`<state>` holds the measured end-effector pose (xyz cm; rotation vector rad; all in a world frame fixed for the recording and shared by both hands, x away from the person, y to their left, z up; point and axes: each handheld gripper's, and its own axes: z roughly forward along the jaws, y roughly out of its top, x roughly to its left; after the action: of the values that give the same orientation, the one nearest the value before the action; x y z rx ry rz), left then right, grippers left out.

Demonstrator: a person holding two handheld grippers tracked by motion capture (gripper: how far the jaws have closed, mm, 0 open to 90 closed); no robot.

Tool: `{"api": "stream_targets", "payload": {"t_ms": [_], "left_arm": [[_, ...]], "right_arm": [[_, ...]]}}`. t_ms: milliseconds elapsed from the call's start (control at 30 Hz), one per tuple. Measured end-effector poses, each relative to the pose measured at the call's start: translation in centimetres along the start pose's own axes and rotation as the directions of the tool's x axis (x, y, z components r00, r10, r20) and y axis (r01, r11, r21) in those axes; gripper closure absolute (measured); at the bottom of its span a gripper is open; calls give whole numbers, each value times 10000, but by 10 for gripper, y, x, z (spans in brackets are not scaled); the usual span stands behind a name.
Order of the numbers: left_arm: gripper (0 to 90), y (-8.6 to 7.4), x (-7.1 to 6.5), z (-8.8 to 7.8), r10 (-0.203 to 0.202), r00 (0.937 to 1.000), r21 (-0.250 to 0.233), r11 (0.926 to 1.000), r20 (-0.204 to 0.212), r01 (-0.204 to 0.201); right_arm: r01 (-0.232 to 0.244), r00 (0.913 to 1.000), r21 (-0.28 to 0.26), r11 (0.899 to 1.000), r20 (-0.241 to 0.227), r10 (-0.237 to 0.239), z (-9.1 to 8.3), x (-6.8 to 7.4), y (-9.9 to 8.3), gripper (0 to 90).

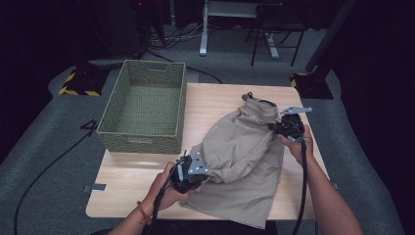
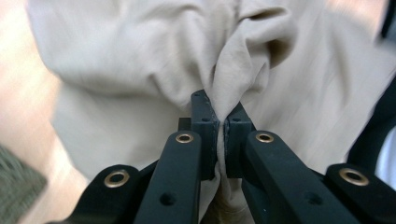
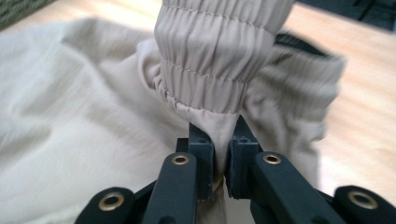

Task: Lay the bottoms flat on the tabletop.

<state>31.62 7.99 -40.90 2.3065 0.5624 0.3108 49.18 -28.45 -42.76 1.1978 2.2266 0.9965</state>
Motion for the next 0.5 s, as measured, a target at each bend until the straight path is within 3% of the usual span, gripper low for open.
{"api": "stream_targets", "payload": {"t_ms": [133,267,400,467,500], "left_arm": [[864,21,-7,-9,210,9996,-710,9973,181,-196],[860,41,-23,-2,603,9963,-1232,9910,620,-523],[851,57,-49,27,1056,9847,-1255,9882,1385,-883],[833,61,-63,46,1214,9771,-1059,9889,1745,-1040],[826,63,-73,61,1363,9700,-840,9890,2012,-1215]], "right_arm": [[-237,9993,-90,9997,284,240,-9,-13,14,836],[-581,9965,-181,9981,584,591,-15,-28,20,836],[-713,9923,141,9974,1022,694,-13,-43,14,835],[-869,9889,295,9958,1236,827,-10,-51,9,834],[-925,9878,352,9951,1290,872,-8,-54,6,834]]}}
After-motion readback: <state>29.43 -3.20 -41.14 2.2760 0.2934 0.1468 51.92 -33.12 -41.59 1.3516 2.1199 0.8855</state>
